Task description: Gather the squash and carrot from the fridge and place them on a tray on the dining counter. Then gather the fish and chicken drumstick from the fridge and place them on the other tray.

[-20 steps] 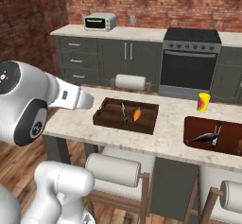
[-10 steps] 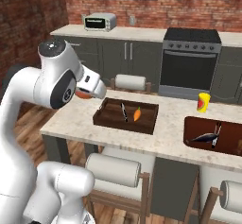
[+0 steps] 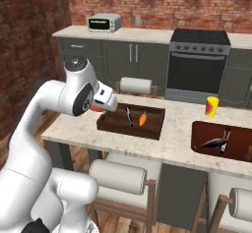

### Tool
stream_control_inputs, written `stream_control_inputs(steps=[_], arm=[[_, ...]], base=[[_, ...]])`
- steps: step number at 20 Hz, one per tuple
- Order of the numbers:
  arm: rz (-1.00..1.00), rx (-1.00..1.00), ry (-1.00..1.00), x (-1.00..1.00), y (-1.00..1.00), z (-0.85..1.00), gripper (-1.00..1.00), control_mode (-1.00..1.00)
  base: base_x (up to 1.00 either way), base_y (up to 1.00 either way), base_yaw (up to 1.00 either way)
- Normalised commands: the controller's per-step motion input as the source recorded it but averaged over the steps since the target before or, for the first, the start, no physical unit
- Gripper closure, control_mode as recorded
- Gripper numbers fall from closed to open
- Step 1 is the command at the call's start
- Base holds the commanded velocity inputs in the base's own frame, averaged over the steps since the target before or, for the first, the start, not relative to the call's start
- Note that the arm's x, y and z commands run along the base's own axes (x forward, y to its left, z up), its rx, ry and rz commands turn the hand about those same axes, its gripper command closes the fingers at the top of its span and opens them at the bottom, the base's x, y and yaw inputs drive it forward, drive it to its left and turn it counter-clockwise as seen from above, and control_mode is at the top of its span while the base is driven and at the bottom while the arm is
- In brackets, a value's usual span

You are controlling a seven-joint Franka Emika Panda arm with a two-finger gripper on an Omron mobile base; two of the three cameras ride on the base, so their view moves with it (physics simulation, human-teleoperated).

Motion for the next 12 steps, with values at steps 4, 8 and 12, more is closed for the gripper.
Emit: stream_control_inputs(steps=[4, 8, 12], arm=[[0.00, -0.01, 0.00, 0.75, 0.08, -0.82, 1.00, -1.00], [0.00, 0.00, 0.04, 0.91, 0.08, -0.62, 1.00, -1.00], [0.00, 0.00, 0.05, 0.90, 0.02, -0.46, 1.00, -1.00]], base=[[0.00, 0.00, 0.00], [0.00, 0.00, 0.00], [0.00, 0.00, 0.00]])
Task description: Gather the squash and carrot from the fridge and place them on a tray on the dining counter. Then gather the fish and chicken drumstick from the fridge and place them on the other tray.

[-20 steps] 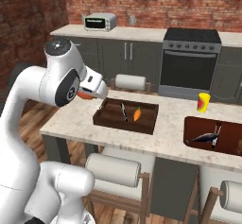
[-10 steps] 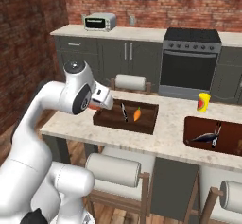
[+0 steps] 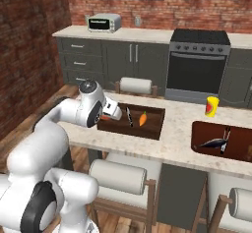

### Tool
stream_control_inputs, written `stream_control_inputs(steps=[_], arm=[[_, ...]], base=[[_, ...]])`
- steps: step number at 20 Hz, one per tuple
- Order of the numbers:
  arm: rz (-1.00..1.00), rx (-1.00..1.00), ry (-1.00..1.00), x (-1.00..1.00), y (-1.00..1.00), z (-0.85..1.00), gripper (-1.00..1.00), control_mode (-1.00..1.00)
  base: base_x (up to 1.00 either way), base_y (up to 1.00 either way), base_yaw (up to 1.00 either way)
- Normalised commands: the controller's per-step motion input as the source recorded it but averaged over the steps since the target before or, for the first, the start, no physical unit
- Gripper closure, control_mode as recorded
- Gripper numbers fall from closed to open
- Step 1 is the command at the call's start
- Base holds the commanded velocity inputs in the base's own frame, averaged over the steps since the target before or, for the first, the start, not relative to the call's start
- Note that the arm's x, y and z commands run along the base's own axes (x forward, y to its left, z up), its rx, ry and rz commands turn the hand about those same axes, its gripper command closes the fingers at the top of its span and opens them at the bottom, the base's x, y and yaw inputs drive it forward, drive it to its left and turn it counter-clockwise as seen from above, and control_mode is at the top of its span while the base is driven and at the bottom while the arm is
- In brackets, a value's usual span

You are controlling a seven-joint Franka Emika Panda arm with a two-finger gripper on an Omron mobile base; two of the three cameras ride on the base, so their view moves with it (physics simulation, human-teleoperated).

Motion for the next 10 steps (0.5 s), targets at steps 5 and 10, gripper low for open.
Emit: stream_control_inputs(steps=[5, 10], arm=[[0.00, 0.00, 0.07, 0.75, 0.00, -0.29, 1.00, -1.00], [0.00, 0.00, 0.05, 0.52, 0.00, -0.26, 1.00, -1.00]], base=[[0.00, 0.00, 0.00], [0.00, 0.00, 0.00]])
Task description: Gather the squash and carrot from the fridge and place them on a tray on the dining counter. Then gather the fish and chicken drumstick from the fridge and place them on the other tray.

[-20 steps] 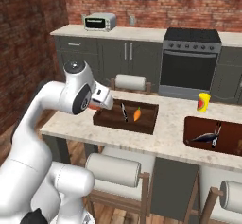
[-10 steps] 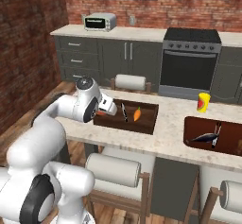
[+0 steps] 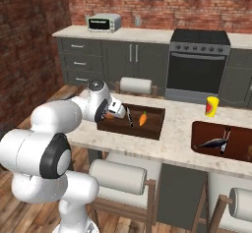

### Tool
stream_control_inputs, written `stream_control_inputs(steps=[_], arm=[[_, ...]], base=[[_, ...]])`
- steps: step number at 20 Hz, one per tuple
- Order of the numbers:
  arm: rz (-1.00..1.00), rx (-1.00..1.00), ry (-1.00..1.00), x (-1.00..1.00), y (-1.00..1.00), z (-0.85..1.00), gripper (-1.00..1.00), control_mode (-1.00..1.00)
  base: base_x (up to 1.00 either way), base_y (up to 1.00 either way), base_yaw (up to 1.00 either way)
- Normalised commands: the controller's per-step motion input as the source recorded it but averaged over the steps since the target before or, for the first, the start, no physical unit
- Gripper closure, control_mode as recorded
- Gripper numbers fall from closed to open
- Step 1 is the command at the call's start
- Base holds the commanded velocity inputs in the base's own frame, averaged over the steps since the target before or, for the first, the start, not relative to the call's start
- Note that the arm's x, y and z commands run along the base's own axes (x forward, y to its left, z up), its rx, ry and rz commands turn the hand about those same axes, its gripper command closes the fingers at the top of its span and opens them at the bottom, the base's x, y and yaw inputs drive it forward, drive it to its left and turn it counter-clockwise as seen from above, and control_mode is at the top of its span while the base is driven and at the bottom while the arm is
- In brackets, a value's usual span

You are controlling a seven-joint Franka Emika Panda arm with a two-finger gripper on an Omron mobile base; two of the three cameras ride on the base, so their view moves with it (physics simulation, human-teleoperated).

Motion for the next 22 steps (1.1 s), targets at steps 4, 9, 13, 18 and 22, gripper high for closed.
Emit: stream_control_inputs(steps=[4, 9, 13, 18, 22], arm=[[0.00, 0.00, 0.05, 0.37, 0.00, -0.30, 1.00, -1.00], [0.00, 0.00, 0.00, 0.25, 0.00, -0.25, 1.00, -1.00], [0.00, 0.00, 0.00, 0.25, 0.00, -0.26, 1.00, -1.00], [0.00, 0.00, 0.00, 0.26, 0.00, -0.25, 1.00, -1.00], [0.00, 0.00, 0.00, 0.28, 0.00, -0.17, 1.00, -1.00]], base=[[0.00, 0.00, 0.00], [0.00, 0.00, 0.00], [0.00, 0.00, 0.00], [0.00, 0.00, 0.00], [0.00, 0.00, 0.00]])
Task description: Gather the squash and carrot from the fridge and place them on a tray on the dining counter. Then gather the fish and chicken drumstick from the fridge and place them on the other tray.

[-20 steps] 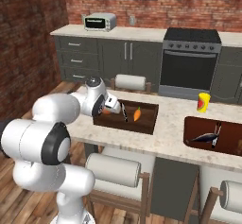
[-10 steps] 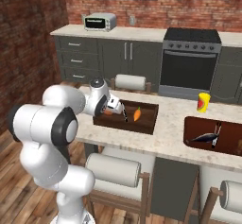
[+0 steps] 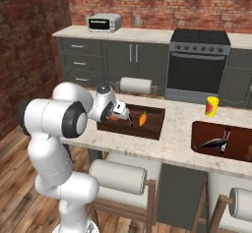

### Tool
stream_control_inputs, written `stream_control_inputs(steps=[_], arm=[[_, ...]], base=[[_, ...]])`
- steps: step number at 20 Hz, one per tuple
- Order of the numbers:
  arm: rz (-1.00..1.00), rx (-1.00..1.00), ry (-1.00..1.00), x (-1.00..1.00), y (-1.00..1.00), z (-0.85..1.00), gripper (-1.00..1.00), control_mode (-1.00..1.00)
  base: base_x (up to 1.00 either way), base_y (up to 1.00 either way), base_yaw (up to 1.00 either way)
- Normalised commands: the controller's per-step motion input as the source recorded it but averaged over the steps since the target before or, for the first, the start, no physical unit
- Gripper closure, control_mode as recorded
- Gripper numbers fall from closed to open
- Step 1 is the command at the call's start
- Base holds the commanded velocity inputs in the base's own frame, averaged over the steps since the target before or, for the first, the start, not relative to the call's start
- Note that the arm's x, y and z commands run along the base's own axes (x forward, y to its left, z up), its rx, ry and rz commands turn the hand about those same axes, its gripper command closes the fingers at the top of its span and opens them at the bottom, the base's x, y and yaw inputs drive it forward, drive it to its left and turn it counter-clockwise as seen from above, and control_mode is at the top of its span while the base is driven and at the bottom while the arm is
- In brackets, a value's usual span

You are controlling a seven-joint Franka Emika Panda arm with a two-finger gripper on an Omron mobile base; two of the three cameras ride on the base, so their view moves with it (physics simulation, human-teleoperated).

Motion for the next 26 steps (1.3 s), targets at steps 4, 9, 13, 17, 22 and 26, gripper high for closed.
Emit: stream_control_inputs(steps=[4, 9, 13, 17, 22, 26], arm=[[0.00, 0.00, 0.00, 0.25, 0.00, -0.17, 1.00, -1.00], [0.00, 0.00, 0.02, 0.27, 0.00, -0.17, 1.00, -1.00], [0.00, 0.01, 0.05, 0.26, 0.00, -0.18, 1.00, -1.00], [0.00, 0.00, 0.05, 0.16, 0.00, -0.25, -1.00, -1.00], [0.00, 0.02, 0.04, 0.18, 0.00, -0.20, -1.00, -1.00], [0.00, 0.00, 0.00, 0.00, 0.05, 0.00, -1.00, -1.00]], base=[[0.00, 0.00, 0.00], [0.00, 0.00, 0.00], [0.00, 0.00, 0.00], [0.00, 0.00, 0.00], [0.00, 0.00, 0.00], [0.00, 0.00, 0.00]])
